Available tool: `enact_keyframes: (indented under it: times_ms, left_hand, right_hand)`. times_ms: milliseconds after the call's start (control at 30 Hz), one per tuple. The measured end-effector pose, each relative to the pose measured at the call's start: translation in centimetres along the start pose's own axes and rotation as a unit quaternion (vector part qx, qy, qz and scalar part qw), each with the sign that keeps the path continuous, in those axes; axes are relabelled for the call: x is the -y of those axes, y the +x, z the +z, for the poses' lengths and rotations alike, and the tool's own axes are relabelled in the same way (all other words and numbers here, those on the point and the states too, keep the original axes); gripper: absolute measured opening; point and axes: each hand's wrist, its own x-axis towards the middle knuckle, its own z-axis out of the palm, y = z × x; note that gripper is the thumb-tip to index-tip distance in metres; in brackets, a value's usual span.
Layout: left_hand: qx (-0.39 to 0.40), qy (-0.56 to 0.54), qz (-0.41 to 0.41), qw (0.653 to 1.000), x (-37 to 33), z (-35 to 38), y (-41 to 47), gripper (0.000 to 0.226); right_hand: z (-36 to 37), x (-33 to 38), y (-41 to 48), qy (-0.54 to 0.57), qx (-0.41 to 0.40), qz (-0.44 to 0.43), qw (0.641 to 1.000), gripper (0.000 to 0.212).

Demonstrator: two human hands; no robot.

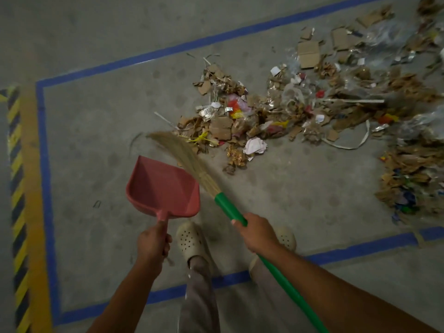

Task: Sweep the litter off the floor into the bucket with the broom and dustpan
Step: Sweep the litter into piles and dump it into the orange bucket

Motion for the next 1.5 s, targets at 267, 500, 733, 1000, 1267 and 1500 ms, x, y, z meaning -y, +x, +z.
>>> enact_keyframes:
  times_ms: [267,500,733,1000,1267,1500]
  left_hand:
    - [0.027,0.085,0.039,0.995,2.4,1.4,9.1,0.055]
    - [0.046,0.168,0.094,0.98,2.1,6.0,12.6,0.052]
    - [0.087,0.158,0.107,0.978,3.4,14.2,10.7,0.043]
    - [0.153,0.23,0.141,0.951,3.3,23.7,6.2,0.052]
    - [0.187,0.258,0.182,0.93,0.7,29.2,0.2,0.057]
    - [0.199,0.242,0.184,0.932,-1.3,27.4,-3.5,0.058]
  right_hand:
    - [8.1,-2.4,10.6,-0.082,-0.04,0.121,0.988,0.046]
    - [7.8,-10.5,13.4,0.015,-0.138,0.215,0.967,0.045]
    - [2.1,-19.7,14.1,0.11,-0.193,0.281,0.934,0.047]
    - [-7.6,-31.0,12.6,0.253,-0.284,0.338,0.861,0.05]
    - [-12.5,-33.5,4.1,0.322,-0.417,0.251,0.812,0.039]
    - [-13.2,-30.4,-0.7,0.337,-0.416,0.256,0.805,0.034]
